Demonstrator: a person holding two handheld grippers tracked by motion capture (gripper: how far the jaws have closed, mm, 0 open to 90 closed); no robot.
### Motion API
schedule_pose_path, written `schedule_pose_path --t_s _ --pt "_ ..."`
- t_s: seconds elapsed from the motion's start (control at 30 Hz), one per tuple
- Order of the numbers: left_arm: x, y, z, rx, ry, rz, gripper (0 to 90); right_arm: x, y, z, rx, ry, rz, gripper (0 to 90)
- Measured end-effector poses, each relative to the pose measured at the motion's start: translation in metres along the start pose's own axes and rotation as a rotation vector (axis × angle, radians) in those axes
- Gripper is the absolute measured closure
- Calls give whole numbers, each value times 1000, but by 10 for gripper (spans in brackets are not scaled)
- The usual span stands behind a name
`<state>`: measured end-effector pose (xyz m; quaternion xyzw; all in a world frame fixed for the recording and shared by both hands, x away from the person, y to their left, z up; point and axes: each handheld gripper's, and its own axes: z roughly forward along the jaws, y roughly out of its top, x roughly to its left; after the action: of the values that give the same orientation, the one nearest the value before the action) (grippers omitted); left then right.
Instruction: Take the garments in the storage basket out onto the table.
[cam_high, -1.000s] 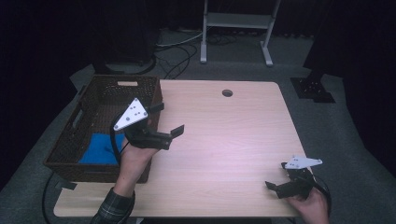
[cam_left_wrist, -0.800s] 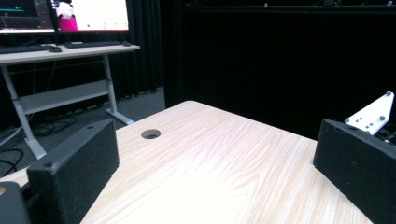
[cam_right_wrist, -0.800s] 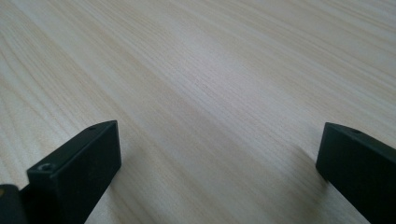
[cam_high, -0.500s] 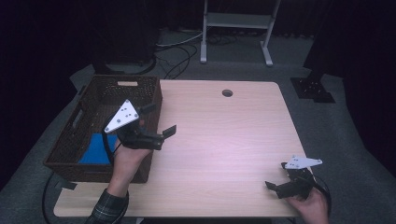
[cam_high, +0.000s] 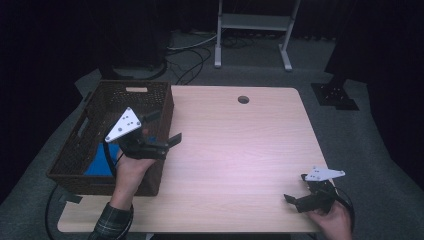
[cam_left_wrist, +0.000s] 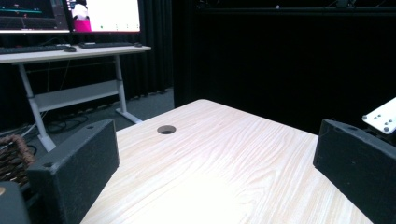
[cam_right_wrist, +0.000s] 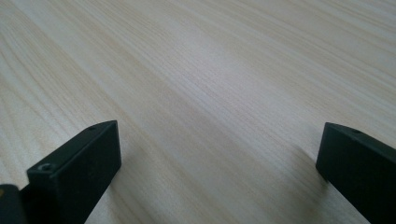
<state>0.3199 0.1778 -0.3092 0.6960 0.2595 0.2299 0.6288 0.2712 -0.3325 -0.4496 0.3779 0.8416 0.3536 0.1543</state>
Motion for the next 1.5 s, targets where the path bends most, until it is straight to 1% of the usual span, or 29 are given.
schedule_pose_path --t_s 0.2,0.53,0.67,1.1,1.4,1.5 --pt "4 -3 -2 0 5 -10 0 0 0 0 1 0 -1 0" --pt "10 -6 -3 0 17 -13 0 0 0 0 0 1 0 0" --pt "13 -7 -4 -2 23 -13 0 0 0 0 0 0 0 0" --pt "18 -6 -6 -7 25 -10 0 0 0 0 -1 1 -1 0" --pt "24 -7 -9 -14 30 -19 0 0 0 0 -2 0 -2 0" --pt "26 -6 -9 -15 32 -14 0 0 0 0 -1 1 -2 0"
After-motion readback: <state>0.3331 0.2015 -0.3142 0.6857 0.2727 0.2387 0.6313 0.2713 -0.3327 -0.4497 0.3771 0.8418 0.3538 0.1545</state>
